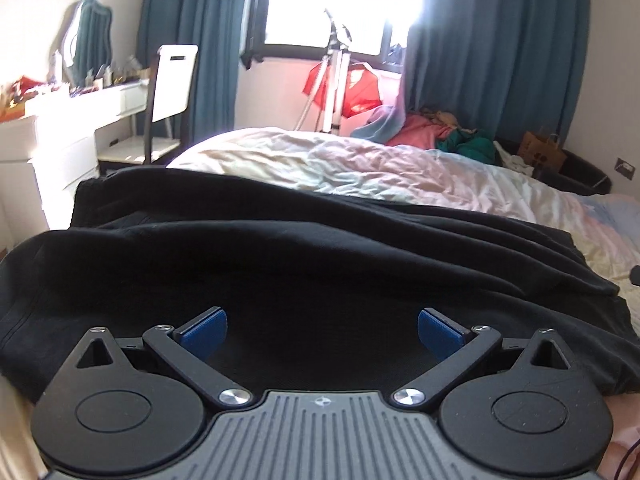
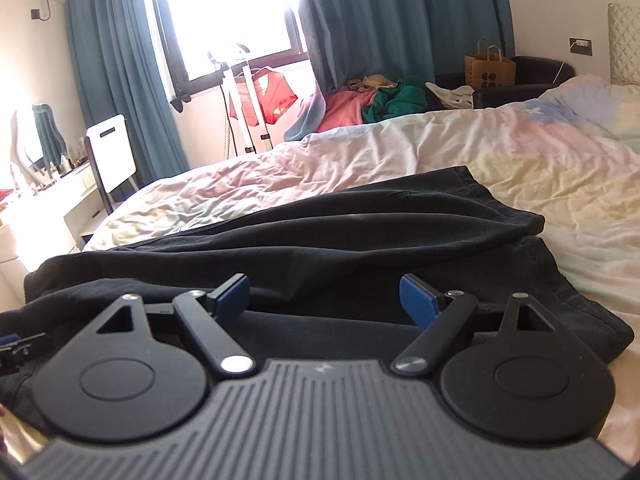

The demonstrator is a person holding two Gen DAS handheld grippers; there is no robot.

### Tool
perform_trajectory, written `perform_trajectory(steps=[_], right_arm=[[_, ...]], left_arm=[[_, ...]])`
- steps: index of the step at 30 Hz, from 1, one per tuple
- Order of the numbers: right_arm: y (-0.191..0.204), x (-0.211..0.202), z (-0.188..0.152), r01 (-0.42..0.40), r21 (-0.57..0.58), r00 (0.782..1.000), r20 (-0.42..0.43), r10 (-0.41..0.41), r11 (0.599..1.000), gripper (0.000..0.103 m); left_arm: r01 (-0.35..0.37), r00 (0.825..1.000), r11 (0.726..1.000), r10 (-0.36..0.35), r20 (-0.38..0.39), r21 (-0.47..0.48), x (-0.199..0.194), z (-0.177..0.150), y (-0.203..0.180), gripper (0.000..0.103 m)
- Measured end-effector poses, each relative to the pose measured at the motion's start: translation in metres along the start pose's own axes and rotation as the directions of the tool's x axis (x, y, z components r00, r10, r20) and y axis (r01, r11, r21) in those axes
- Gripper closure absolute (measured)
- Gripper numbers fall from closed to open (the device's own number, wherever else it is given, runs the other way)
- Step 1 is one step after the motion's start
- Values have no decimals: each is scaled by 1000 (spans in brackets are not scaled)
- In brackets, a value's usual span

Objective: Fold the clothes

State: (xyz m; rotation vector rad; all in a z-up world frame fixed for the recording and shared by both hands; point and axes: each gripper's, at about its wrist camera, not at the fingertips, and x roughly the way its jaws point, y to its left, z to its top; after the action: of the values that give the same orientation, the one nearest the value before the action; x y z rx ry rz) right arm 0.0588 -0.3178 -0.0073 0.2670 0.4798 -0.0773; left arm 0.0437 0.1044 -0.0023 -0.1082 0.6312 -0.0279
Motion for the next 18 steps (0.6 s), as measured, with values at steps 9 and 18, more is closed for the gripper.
perform_trajectory(steps=[9,18], right_arm=[[-11,-2,0,38,36,999,1,-38,999,19],[-36,-12,6,59,137,998,27,-63,989,19]], left_arm=[[-296,955,842,260,-141,-451,-37,35,168,1],[-414,910,516,245,-334,-750,-65,-2,271,6]])
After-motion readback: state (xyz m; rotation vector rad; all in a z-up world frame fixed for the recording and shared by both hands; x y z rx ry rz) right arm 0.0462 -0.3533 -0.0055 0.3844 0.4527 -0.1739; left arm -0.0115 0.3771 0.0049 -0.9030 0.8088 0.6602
